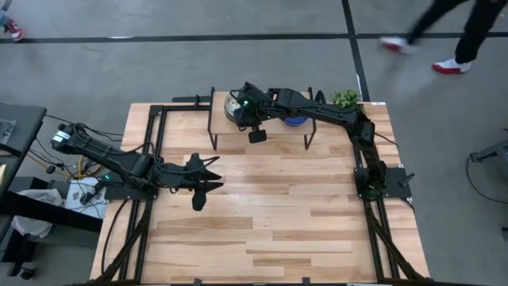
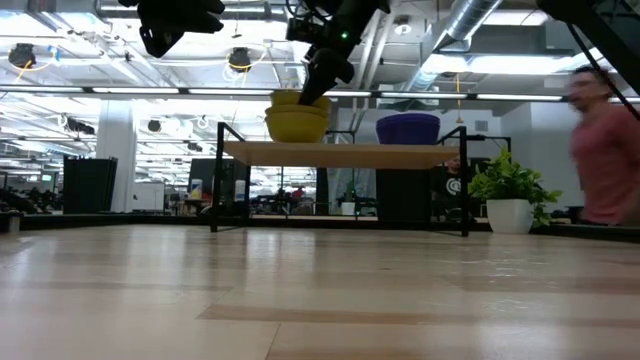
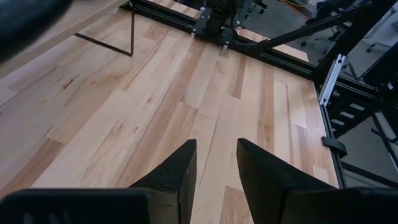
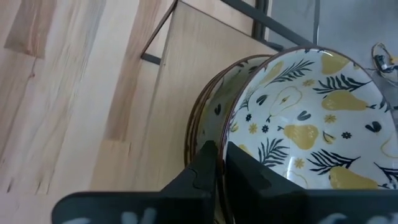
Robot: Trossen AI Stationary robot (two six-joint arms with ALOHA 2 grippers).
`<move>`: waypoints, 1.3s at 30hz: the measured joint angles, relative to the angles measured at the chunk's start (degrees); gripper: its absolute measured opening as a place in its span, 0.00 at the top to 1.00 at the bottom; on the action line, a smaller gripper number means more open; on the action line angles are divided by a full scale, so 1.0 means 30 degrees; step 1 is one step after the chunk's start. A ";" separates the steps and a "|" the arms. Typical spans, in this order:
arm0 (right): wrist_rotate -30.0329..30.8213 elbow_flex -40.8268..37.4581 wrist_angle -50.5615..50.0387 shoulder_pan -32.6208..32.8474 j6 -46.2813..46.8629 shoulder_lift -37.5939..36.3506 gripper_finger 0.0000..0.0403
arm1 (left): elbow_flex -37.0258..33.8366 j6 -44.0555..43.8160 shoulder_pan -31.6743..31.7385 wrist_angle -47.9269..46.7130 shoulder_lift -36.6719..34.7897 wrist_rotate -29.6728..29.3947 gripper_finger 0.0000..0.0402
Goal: Pick & Place Mini bowls
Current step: Stack the white patterned bowl on the stacked white patterned bowls on the shelf
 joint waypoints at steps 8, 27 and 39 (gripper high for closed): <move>0.0000 0.0004 0.0565 0.0007 0.0010 0.0000 0.91 | 0.0000 -0.0002 -0.0001 0.0000 0.0000 0.0000 0.72; 0.0021 0.0004 0.0385 0.0007 0.0384 0.0007 0.89 | 0.0000 -0.0005 0.0004 0.0000 0.0000 0.0007 0.72; 0.0080 0.0004 0.0321 0.0040 0.0570 0.0007 0.89 | 0.0000 -0.0045 0.0003 -0.0001 0.0000 0.0007 0.72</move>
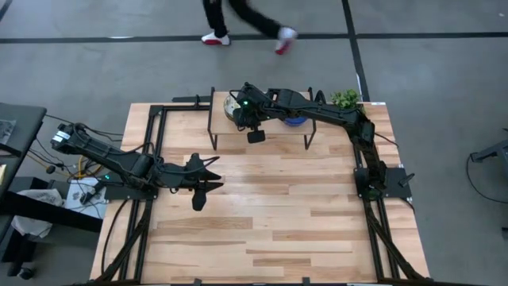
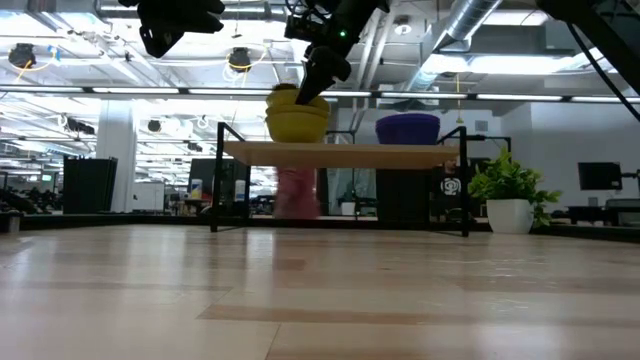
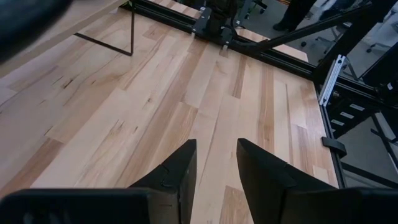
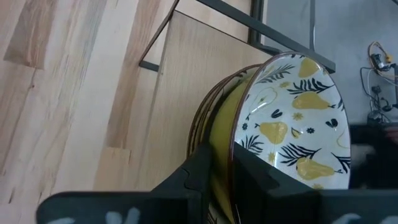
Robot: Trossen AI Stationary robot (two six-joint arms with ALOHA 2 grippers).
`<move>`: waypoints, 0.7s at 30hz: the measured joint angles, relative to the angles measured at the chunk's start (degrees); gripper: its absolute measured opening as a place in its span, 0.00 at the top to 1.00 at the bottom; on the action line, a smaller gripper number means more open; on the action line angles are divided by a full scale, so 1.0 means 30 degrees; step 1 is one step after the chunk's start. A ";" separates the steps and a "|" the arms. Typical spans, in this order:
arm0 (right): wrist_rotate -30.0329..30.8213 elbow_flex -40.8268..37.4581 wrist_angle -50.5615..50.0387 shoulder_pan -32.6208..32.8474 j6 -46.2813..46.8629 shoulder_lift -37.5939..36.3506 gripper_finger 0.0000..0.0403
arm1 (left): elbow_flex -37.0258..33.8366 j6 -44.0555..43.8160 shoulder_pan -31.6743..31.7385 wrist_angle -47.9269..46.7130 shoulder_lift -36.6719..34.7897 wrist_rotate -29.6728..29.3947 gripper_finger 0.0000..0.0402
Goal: Pick & Place Mini bowls
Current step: Stack the white patterned bowl on the stacked white patterned bowls on the shelf
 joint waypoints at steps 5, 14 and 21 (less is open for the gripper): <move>0.0590 0.0000 0.0051 0.0011 0.0473 0.0007 0.86 | 0.0000 -0.0006 -0.0005 0.0000 0.0000 -0.0001 0.72; 0.0684 0.0000 0.0148 0.0103 0.0492 0.0007 0.75 | 0.0000 -0.0016 0.0001 -0.0004 0.0000 0.0062 0.72; 0.1056 0.0000 0.0384 0.0300 0.0223 0.0007 0.72 | 0.0000 -0.0021 -0.0006 -0.0006 0.0000 0.0131 0.72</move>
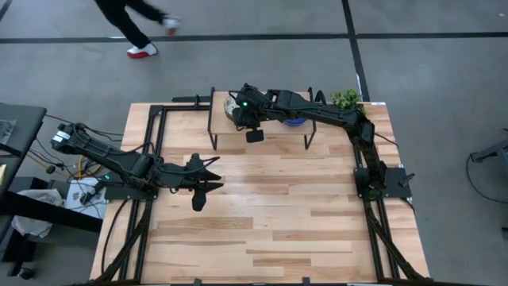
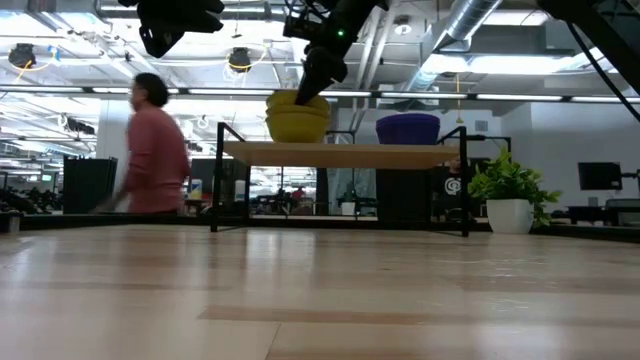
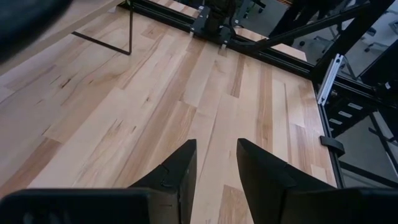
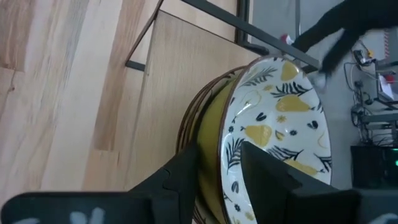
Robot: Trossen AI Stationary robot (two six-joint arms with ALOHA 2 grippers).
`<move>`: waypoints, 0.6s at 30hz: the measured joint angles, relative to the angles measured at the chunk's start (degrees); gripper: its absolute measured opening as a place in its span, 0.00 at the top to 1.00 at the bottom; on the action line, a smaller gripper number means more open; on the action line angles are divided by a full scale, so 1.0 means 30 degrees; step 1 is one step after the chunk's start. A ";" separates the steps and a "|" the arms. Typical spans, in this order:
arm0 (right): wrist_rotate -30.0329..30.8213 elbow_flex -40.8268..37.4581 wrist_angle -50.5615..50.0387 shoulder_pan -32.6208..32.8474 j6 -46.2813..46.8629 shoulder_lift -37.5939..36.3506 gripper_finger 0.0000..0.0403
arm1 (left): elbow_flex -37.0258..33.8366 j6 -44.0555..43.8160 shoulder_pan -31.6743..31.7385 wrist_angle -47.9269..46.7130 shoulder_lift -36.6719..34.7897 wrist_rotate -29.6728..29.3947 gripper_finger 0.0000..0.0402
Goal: Pick & Place Mini bowls
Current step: Stack the white patterned bowl on the stacked white patterned bowls on the shelf
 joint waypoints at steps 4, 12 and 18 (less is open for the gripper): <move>0.0020 0.0000 0.0251 0.0060 -0.0074 0.0000 0.72 | 0.0000 0.0000 0.0000 0.0000 0.0000 0.0000 0.72; 0.0932 0.0000 0.0309 0.0115 -0.0139 0.0000 0.72 | 0.0000 0.0002 0.0000 0.0000 0.0000 0.0002 0.72; 0.2508 0.0000 0.0316 0.0218 -0.0550 0.0000 0.72 | 0.0000 0.0007 0.0000 -0.0007 0.0000 0.0007 0.72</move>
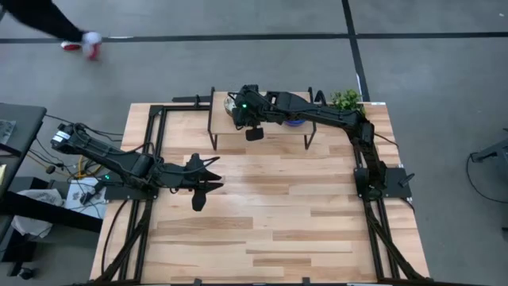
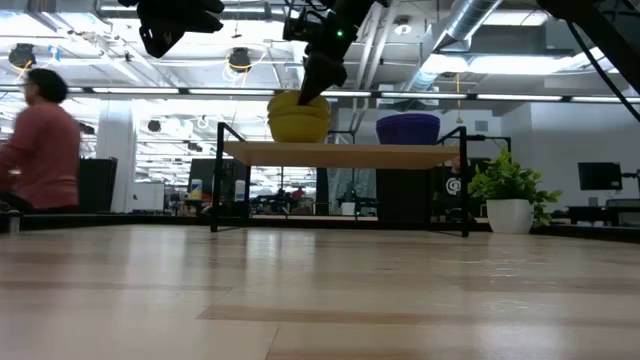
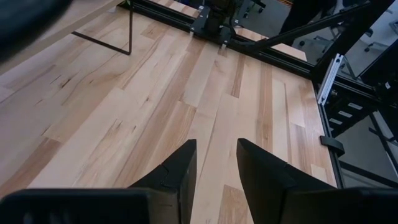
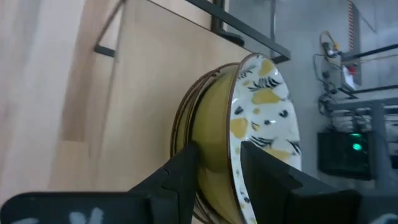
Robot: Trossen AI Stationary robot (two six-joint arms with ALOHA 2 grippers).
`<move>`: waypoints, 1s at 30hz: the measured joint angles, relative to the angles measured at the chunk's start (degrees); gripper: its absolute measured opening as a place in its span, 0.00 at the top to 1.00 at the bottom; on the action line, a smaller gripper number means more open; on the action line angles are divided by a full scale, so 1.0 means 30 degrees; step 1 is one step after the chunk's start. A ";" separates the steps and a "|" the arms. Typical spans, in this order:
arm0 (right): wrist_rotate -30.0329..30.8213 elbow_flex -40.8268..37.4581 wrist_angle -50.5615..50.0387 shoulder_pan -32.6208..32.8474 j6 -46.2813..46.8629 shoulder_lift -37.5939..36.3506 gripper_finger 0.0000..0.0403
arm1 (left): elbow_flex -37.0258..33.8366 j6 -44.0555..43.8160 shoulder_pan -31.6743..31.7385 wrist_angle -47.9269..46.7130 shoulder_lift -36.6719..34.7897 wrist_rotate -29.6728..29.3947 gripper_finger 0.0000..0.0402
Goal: Pick & Place Mini bowls
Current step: Stack the white patterned bowl on the stacked white patterned bowls on the shelf
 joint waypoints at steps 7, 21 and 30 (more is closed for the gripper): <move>0.0457 0.0000 0.0062 0.0211 -0.0390 -0.0013 0.72 | 0.0000 0.0000 0.0000 0.0000 0.0003 0.0000 0.72; 0.0435 0.0000 0.0044 0.0510 -0.0390 -0.0036 0.72 | 0.0000 -0.0007 0.0000 0.0000 0.0007 -0.0004 0.72; 0.0949 0.0000 0.0018 0.0623 -0.0390 -0.0036 0.72 | 0.0000 -0.0001 0.0001 0.0000 0.0007 -0.0001 0.72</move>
